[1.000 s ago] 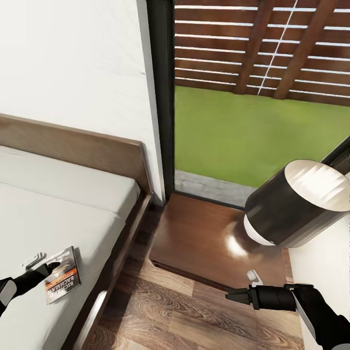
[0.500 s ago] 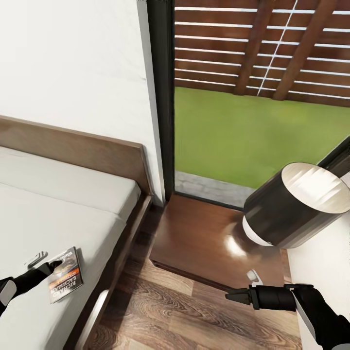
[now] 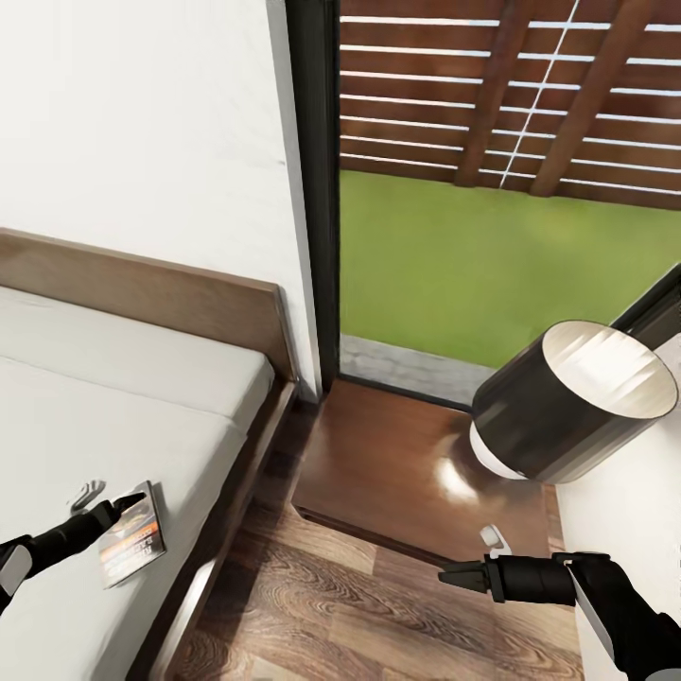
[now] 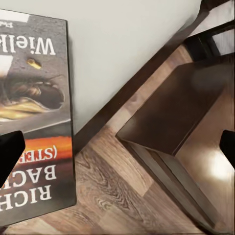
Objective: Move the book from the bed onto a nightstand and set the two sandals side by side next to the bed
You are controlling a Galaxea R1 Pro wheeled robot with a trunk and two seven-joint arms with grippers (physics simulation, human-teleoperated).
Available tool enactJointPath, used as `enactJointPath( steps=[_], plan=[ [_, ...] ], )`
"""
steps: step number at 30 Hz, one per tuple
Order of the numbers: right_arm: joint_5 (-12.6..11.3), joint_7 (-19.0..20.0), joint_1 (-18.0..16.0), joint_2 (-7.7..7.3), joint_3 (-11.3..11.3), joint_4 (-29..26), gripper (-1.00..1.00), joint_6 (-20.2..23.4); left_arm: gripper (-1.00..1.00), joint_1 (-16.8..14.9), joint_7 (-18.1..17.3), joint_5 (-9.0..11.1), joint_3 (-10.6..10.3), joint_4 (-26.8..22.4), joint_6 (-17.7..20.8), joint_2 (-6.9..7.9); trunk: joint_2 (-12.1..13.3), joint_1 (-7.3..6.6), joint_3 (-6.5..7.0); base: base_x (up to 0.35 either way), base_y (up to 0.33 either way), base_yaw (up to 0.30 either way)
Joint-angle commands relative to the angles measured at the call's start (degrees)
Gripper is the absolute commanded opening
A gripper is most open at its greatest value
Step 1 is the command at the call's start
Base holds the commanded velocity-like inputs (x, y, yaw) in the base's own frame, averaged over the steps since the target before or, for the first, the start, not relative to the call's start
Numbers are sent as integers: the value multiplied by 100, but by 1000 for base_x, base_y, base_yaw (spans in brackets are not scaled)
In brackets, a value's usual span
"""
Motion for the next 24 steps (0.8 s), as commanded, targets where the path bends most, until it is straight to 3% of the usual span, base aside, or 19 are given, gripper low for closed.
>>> enactJointPath(
  steps=[1, 8, 9, 12, 16, 19, 22, 23, 24],
  plan=[
    [-4, 18, -2, -1, -3, -1, 100, 60, 100, -5, -97, -21, 34, 0, 77, -6, 38, -22, 14, 0, 0, 0],
    [-4, 18, -2, -1, -10, -2, 100, 60, 100, -5, -222, -31, -193, 141, 116, -34, 319, -176, 140, 0, 0, 0],
    [-4, 18, -2, -1, -5, -1, 100, 61, 100, -4, -571, -33, -613, 281, 109, -174, 359, -198, 158, 0, 0, 0],
    [-4, 18, 0, -1, -3, 0, 100, 61, 100, -5, -1015, -34, -1103, 298, 80, -404, 479, -263, 212, 0, 0, 0],
    [-11, 22, -2, -7, -15, -6, 100, 61, 100, 7, -1206, -35, -2038, 356, -48, -862, 640, -351, 284, 0, 0, 0],
    [-12, 25, -2, -10, -18, -7, 100, 61, 100, 71, -1240, -35, -2281, 658, -334, -993, 760, -417, 338, 0, 0, 0],
    [-12, 26, -2, -9, -16, -7, 100, 61, 100, 112, -1543, -36, -2380, 930, -749, -1161, 880, -483, 391, 0, 0, 0],
    [-12, 27, -2, -14, -19, -7, 100, 61, 100, 121, -1793, -95, -2460, 1018, -859, -1341, 920, -505, 409, 0, 0, 0],
    [-12, 27, -2, -15, -19, -7, 100, 61, 100, 122, -1830, -134, -2496, 1040, -874, -1381, 961, -527, 427, 0, 0, 0]
  ],
)
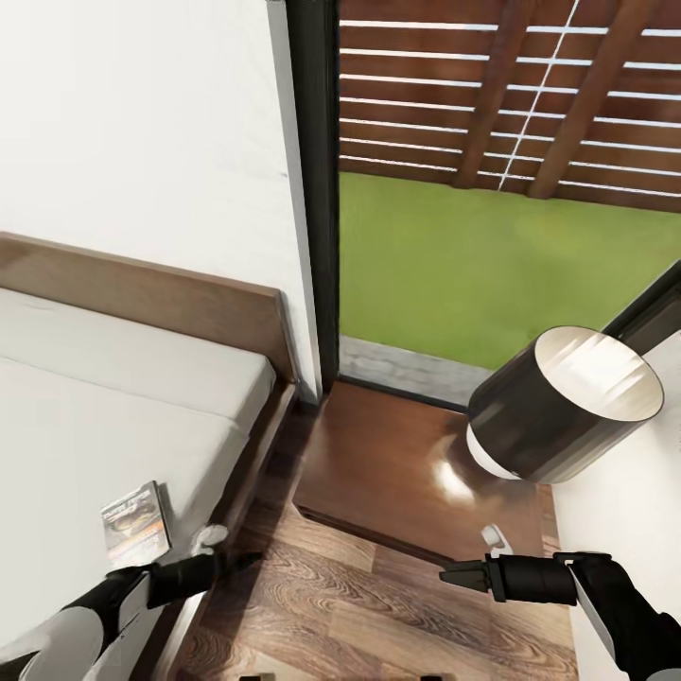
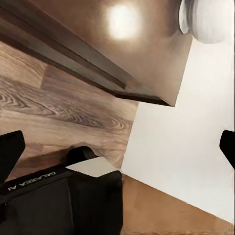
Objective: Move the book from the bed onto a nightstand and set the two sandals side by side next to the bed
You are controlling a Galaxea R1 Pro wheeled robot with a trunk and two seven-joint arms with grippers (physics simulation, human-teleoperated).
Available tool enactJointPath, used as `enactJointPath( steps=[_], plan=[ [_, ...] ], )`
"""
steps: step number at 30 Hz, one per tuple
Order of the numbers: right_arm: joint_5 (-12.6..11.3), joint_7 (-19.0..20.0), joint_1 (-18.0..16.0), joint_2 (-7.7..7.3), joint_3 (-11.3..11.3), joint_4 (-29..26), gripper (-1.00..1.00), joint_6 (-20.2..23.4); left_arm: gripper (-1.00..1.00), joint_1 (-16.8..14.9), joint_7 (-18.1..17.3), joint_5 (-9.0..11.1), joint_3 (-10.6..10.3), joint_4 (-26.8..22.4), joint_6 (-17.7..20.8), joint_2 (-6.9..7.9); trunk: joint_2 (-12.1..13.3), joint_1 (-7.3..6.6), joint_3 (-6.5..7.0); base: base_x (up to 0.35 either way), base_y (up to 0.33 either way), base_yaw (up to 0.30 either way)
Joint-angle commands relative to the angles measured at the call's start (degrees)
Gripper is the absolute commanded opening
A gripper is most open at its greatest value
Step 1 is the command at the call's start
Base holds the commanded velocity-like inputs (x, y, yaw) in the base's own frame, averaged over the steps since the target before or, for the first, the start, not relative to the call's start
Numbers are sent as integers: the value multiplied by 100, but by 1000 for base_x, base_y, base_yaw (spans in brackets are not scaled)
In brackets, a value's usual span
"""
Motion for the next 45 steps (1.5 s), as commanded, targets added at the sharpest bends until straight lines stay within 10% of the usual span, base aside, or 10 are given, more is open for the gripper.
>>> enactJointPath(
  steps=[1, 6, 23, 34, 45],
  plan=[
    [-4, 18, -2, -2, -3, -2, 100, 60, 100, -1, -80, -133, -37, 51, 34, -62, 37, -21, 14, 0, 0, 0],
    [-10, 18, -2, -4, -11, -2, 100, 60, 100, 4, -164, -616, -261, 522, -82, -208, 238, -131, 104, 0, 0, 0],
    [-20, 9, -2, -4, -5, 7, 100, 60, 100, 570, -58, -677, -282, 619, -696, -223, 920, -505, 409, 0, 0, 0],
    [-20, 8, 4, 2, -3, 73, 100, 13, 100, 704, 706, -672, -287, 623, -972, -305, 1361, -746, 606, 0, 0, 0],
    [-36, 3, 16, 5, -4, 2603, 100, -1412, 100, 711, 748, -670, -285, 623, -978, -469, 1802, -988, 804, 0, 0, 0]
  ],
)
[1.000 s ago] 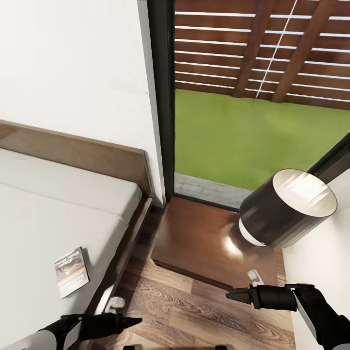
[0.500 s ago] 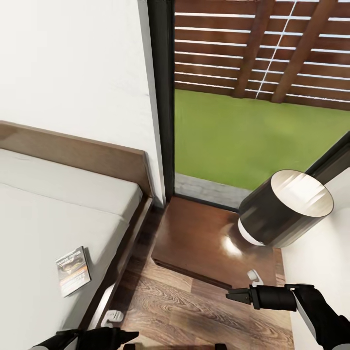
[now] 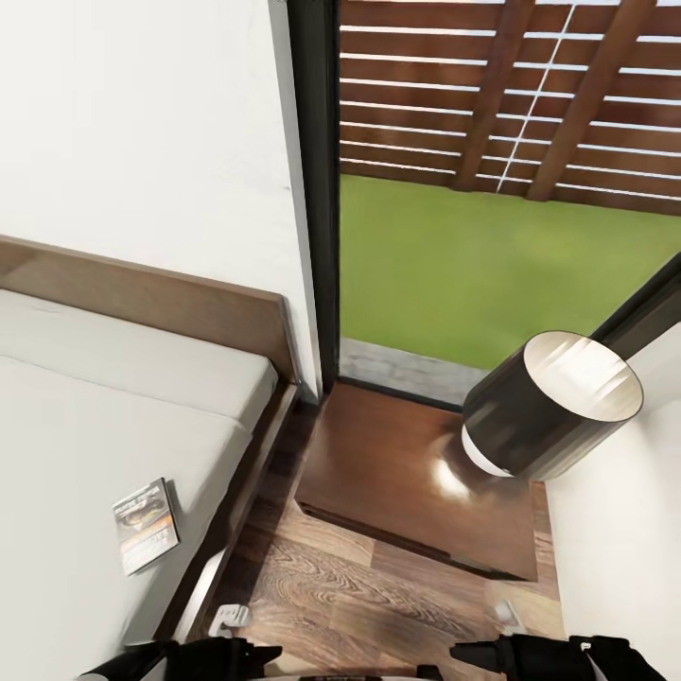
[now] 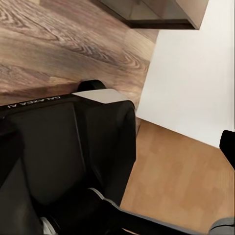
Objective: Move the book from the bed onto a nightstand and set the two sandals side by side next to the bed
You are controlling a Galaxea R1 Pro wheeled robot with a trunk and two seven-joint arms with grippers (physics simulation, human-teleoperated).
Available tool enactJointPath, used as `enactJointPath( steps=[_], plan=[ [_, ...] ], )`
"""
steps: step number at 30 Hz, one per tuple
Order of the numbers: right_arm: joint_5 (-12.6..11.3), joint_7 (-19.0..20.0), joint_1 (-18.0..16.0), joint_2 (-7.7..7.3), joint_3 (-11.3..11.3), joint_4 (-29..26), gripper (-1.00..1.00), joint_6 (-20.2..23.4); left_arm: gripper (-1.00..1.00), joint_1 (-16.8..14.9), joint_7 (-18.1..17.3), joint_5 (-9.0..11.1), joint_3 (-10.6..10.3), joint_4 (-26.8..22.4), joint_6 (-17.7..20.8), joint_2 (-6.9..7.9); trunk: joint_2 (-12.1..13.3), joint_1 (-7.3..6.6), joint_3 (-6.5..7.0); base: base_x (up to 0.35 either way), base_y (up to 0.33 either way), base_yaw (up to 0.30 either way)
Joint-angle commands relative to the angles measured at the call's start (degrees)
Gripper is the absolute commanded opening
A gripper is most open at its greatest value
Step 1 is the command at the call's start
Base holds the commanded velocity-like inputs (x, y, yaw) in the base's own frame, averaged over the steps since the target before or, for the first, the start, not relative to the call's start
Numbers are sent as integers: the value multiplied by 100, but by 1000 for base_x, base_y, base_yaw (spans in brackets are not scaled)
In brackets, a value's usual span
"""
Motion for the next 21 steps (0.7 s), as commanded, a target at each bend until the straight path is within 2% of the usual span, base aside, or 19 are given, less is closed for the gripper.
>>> enactJointPath(
  steps=[1, 5, 9, 16, 17, 20, 21],
  plan=[
    [0, 19, -2, 0, -8, 43, 100, 19, 100, 2, -24, -46, 53, -7, 42, -6, 34, -20, 12, 0, 0, 0],
    [6, 18, -2, 0, -7, 121, 100, -29, 100, 16, -21, -46, 54, -7, 42, -14, 194, -108, 84, 0, 0, 0],
    [8, 18, -2, 0, -6, 305, 100, -124, 100, 25, -31, -46, 56, -12, 42, -11, 194, -108, 84, 0, 0, 0],
    [9, 18, -2, 0, -4, 599, 100, -625, 100, 29, -58, -3, 100, -35, 49, 26, 194, -108, 84, 0, 0, 0],
    [9, 18, -2, 0, -6, 626, 100, -677, 100, 29, -111, 112, 170, -47, 50, 139, 194, -108, 84, 0, 0, 0],
    [6, 18, -2, 0, -7, 638, 100, -692, 100, 29, -271, 321, 288, -56, 54, 315, 194, -108, 84, 0, 0, 0],
    [4, 14, -2, -1, -7, 642, 100, -695, 100, 29, -402, 458, 342, -61, 56, 424, 194, -108, 84, 0, 0, 0]
  ],
)
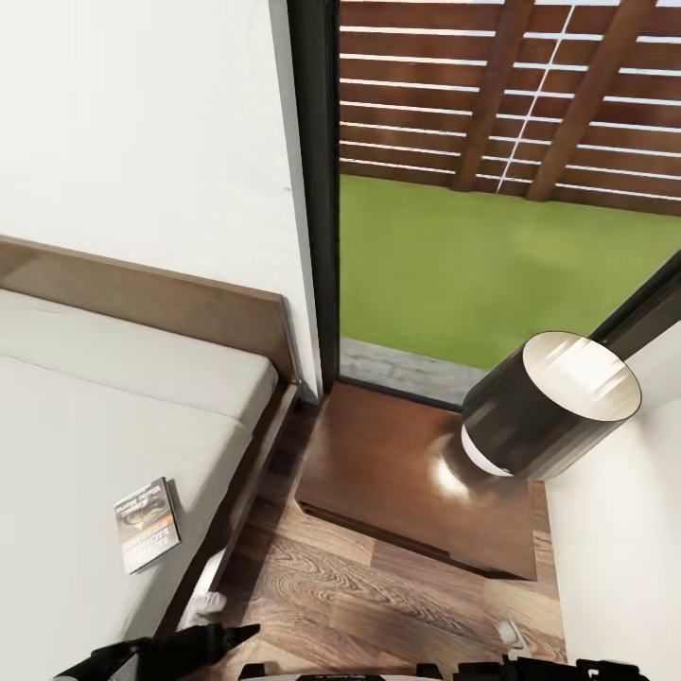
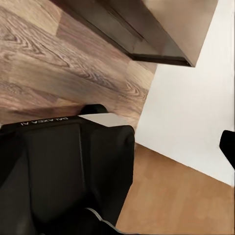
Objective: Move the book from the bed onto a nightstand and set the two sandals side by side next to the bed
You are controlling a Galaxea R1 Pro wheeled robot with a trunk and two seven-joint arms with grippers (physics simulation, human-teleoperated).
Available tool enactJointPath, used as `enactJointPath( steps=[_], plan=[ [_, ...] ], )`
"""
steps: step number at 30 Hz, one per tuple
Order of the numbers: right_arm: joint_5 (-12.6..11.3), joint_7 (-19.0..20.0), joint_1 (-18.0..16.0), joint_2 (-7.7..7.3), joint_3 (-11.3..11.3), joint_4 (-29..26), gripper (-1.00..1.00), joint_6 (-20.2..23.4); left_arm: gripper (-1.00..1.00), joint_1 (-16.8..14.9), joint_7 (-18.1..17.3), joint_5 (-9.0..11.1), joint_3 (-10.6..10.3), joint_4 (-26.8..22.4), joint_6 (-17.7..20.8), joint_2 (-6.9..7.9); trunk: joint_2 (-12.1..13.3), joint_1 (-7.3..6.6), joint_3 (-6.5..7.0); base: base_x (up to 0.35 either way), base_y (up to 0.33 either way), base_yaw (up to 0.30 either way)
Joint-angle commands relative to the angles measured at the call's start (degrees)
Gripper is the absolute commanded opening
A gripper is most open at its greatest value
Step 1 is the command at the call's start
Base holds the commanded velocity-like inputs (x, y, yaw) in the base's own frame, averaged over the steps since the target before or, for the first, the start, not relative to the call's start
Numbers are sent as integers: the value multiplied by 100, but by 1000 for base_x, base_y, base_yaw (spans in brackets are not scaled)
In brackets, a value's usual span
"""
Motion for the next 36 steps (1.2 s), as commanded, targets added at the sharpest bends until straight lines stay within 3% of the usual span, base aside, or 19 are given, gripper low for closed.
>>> enactJointPath(
  steps=[1, 2, 3, 11, 16, 24, 36],
  plan=[
    [-1, 11, -2, -2, -16, 2, 100, 58, 100, -1, -164, 102, 71, -10, 43, 107, -9, 3, -8, 0, 0, 0],
    [-7, -12, -2, -5, -16, 6, 100, 55, 100, -1, -371, 376, 113, -17, 33, 302, -9, 3, -8, 0, 0, 0],
    [-8, -17, -2, -6, -16, 6, 100, 54, 100, -1, -406, 435, 118, -18, 29, 344, -9, 3, -8, 0, 0, 0],
    [-1, -53, -37, 34, -92, -24, 100, 64, 100, 112, -423, 436, 138, -10, 3, 277, -9, 3, -7, 0, 0, 0],
    [-1, -100, -37, -14, -112, -76, 100, 224, 100, 168, -423, 549, 143, -11, 3, 222, -9, 3, -7, 0, 0, 0],
    [-1, -105, -37, -72, -113, -82, 100, 480, 100, 174, -423, 571, 143, -12, 3, 215, -9, 3, -7, 0, 0, 8],
    [-1, -105, -37, -73, -113, -82, 100, 484, 100, 175, -423, 574, 143, -12, 3, 215, -9, 3, -23, 0, 0, 230]
  ],
)
